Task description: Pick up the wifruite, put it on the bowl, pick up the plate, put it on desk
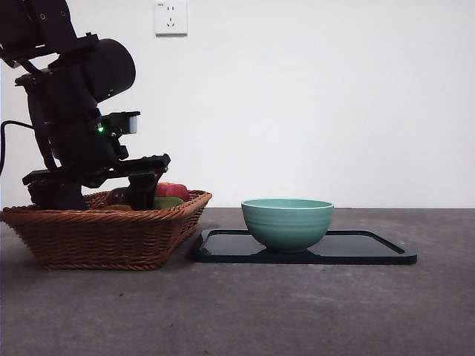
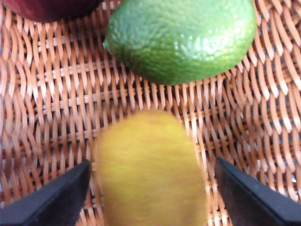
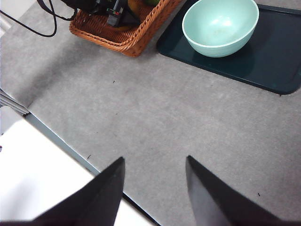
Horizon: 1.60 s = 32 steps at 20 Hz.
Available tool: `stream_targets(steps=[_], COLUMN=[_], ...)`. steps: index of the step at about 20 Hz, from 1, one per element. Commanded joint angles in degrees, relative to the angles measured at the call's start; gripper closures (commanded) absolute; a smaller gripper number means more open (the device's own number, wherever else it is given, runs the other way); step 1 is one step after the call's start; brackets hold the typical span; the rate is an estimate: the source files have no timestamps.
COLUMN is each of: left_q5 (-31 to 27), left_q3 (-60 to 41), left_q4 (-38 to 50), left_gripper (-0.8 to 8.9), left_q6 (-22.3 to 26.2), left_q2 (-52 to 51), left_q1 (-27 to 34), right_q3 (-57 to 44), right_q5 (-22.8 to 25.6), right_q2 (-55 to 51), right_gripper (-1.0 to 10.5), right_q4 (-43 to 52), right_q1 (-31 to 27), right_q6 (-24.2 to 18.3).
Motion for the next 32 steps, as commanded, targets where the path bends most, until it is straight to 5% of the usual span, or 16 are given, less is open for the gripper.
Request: stream_targets(steps=[1, 6, 11, 13, 20, 32], left_q5=[-0.31, 1.84, 22.34, 25.46, 25.81, 25.81], left_q3=[0.57, 0.57, 0.57, 0.57, 0.55, 0.57], left_q4=[0.39, -5.33, -16.11, -21.81, -32.94, -33.44], left_gripper=[3.75, 3.80, 3.81, 3.81, 3.81, 3.81], left_q6=[-0.20, 2.97, 7.76, 10.23, 15.19, 15.39], left_q2=[-1.99, -16.44, -33.09, -38.56, -46.99, -47.98], left_q1=[-0.28, -1.51, -6.03, -6.99, -7.13, -7.13], right_q3=[0.46, 0.46, 0.46, 0.46, 0.46, 0.46], right_q5=[0.07, 1.03, 1.57, 1.60, 1.79, 3.45], right_q2=[0.24, 0.33, 0.39, 0.39, 0.39, 4.13], right_gripper=[7.4, 7.4, 7.3, 7.2, 7.2, 6.6], right_q4=[0.63, 1.25, 3.10, 3.26, 3.41, 4.70], right_q1=[0.33, 0.33, 0.33, 0.33, 0.33, 0.28], right_q6=[0.57, 1.03, 2.89, 3.17, 6.38, 9.84])
